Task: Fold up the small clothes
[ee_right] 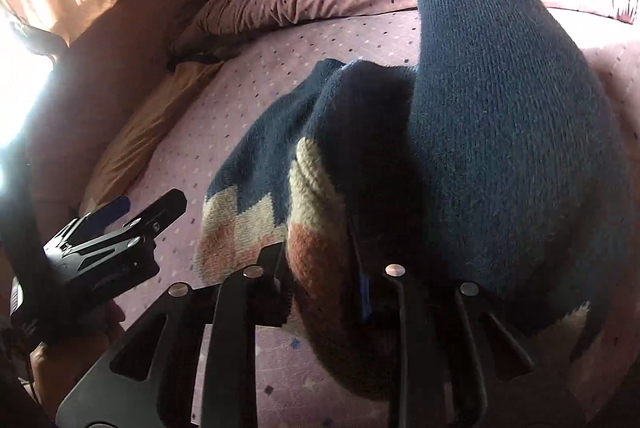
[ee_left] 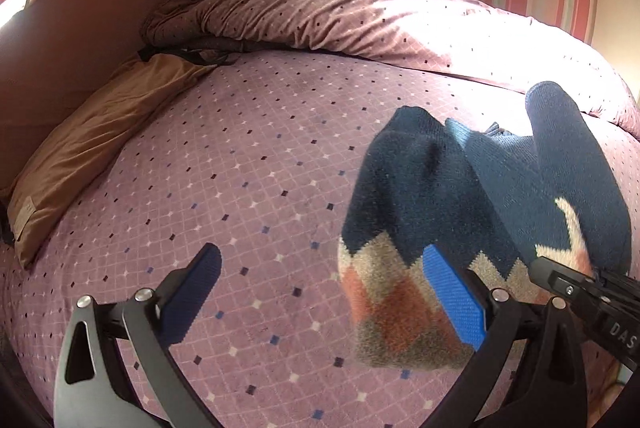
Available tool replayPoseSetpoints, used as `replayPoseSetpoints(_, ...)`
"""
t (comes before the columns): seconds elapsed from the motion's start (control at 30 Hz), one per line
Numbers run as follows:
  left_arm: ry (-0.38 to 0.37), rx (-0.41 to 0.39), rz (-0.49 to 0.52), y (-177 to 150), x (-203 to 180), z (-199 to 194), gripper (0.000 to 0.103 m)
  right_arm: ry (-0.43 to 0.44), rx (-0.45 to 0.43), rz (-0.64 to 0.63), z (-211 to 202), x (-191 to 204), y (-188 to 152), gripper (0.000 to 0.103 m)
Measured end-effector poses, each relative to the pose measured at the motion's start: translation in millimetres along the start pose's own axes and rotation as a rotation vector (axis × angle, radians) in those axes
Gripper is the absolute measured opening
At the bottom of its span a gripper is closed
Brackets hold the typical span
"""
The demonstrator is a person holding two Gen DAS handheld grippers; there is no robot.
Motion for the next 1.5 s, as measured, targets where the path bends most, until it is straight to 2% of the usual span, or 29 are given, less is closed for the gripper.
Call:
replayPoseSetpoints(0.03, -0.005, 0.003, -0.002, 1.1, 1.1, 1.0, 0.101, 0.064, -0.025, 0.009, -8.2, 4.8, 0.5, 0.053)
replayPoseSetpoints(0.07, -0.012, 0.005, -0.003, 2.3, 0.6, 0.7, 0.101, 0.131, -0.047, 0.017, -19.7, 10.3, 2.1, 0.066)
replayPoseSetpoints(0.1, -0.014, 0.002, -0.001, 4.3, -1.2, -0.8, 0.101, 0.17, -0.075, 0.018, -35.2, 15.7, 3.3, 0.089)
replayPoseSetpoints(0.13, -0.02, -0.001, 0.001, 6.9, -4.8, -2.5, 0.101, 0.189, -0.123, 0.006, -54.5, 20.4, 5.3, 0.096)
replayPoseSetpoints(0.23, -0.057, -0.017, 0.006, 16.0, -22.2, -15.5, 0.101, 0.167, -0.256, -0.019, -113.0, 19.2, 9.6, 0.098)
replayPoseSetpoints(0.27, -0.076, -0.025, 0.01, 19.7, -30.0, -22.5, 0.101, 0.122, -0.293, -0.019, -129.5, 11.7, 10.1, 0.099)
replayPoseSetpoints(0.3, -0.091, -0.035, 0.018, 23.5, -38.8, -30.4, 0.101, 0.037, -0.306, -0.016, -140.6, -0.3, 10.0, 0.099)
replayPoseSetpoints(0.37, -0.133, -0.041, 0.031, 31.3, -57.4, -42.8, 0.101, -0.092, -0.276, 0.046, -145.8, -37.0, 8.0, 0.1)
replayPoseSetpoints(0.5, -0.219, -0.047, 0.068, 44.1, -103.0, -67.1, 0.101, -0.097, -0.188, 0.215, -134.2, -106.2, -11.4, 0.092)
replayPoseSetpoints(0.6, -0.238, -0.038, 0.119, 48.0, -135.3, -72.6, 0.101, -0.122, -0.146, 0.226, -126.5, -124.6, -22.1, 0.091)
replayPoseSetpoints(0.77, -0.241, -0.005, 0.154, 43.9, -163.2, -68.1, 0.101, -0.174, -0.137, 0.157, -129.3, -126.2, -27.2, 0.091)
replayPoseSetpoints(0.93, -0.307, 0.057, 0.178, 32.9, -186.5, -59.4, 0.101, -0.193, -0.153, 0.095, -142.4, -129.9, -26.7, 0.091)
replayPoseSetpoints(1.13, -0.303, 0.142, 0.143, 25.3, -198.4, -42.9, 0.101, -0.203, -0.189, 0.106, -167.1, -140.3, -28.3, 0.092)
replayPoseSetpoints(1.27, -0.27, 0.134, 0.163, 23.3, -200.1, -37.3, 0.102, -0.21, -0.204, 0.103, -180.0, -142.7, -24.4, 0.093)
replayPoseSetpoints(1.4, -0.351, 0.181, 0.138, 17.8, -205.5, -33.3, 0.101, -0.214, -0.213, 0.101, -188.8, -148.2, -24.6, 0.094)
replayPoseSetpoints(1.47, -0.36, 0.159, 0.156, 17.6, -209.1, -38.9, 0.095, -0.213, -0.213, 0.107, -190.6, -150.7, -25.6, 0.094)
replayPoseSetpoints(1.5, -0.376, 0.149, 0.168, 17.6, -212.1, -43.0, 0.071, -0.209, -0.214, 0.111, -191.3, -151.3, -25.9, 0.094)
Point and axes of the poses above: each gripper's, at about its wrist camera, not at the fingertips, and z roughly the way its jaws point, x to its left, y to its top, the point moved 4 cm from there along z, roughly the way its jaws point, and after that the axes turned 11 degrees about y, right-handed, at the moved point
